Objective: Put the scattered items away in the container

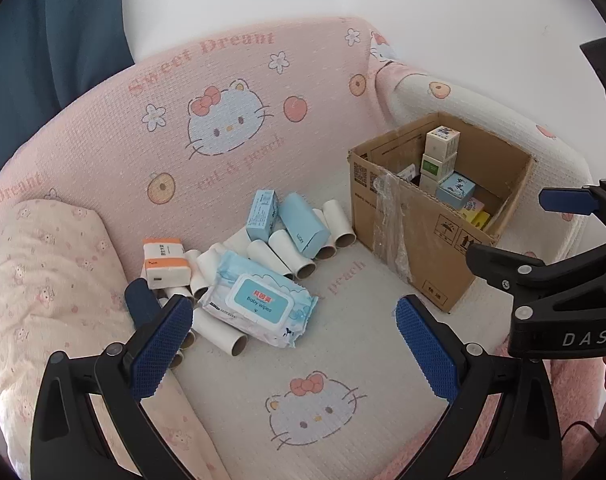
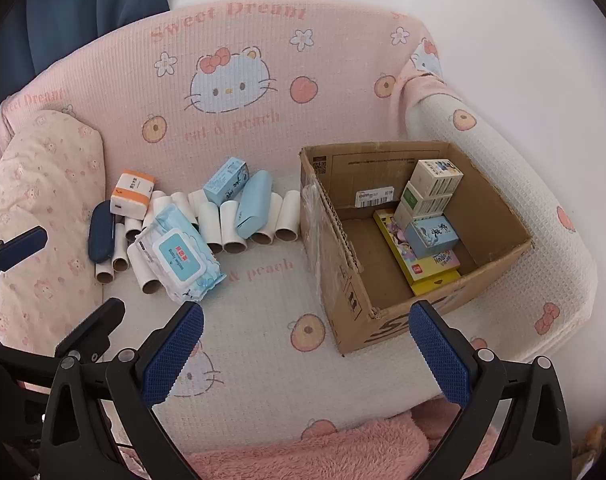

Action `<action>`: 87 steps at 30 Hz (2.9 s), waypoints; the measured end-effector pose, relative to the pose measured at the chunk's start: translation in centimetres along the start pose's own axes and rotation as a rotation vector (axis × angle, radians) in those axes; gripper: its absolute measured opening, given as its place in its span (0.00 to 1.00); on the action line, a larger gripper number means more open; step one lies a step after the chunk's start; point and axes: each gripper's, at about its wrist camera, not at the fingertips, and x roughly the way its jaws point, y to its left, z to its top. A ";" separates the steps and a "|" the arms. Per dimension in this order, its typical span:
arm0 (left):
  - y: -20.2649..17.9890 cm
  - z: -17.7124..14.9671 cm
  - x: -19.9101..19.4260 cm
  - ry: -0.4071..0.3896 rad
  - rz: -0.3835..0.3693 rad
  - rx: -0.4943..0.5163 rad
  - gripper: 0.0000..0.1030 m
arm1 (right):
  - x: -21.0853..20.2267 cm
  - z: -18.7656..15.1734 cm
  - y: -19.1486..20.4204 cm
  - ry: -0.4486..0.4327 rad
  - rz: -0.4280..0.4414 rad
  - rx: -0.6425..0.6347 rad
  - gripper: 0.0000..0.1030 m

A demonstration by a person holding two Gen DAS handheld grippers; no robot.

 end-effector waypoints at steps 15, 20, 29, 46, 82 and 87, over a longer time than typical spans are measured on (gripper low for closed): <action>0.0 -0.1 1.3 0.012 -0.035 -0.006 1.00 | 1.2 0.0 0.0 0.026 0.014 0.014 1.00; 0.6 -0.6 2.3 0.000 -0.059 -0.001 0.99 | 2.0 0.1 0.5 0.022 0.047 0.036 0.99; 4.1 -1.7 5.2 -0.019 -0.051 -0.041 0.99 | 6.0 1.3 1.9 0.083 0.062 0.113 0.99; 15.9 -2.0 15.8 0.027 -0.333 -0.492 0.98 | 13.9 3.9 6.0 -0.028 0.120 0.054 0.99; 13.6 8.0 37.4 0.333 -0.370 -0.287 0.69 | 33.4 11.2 7.8 0.006 0.347 0.055 0.22; 12.8 8.3 39.6 0.421 -0.349 -0.277 0.52 | 34.0 11.3 9.1 -0.023 0.334 -0.012 0.21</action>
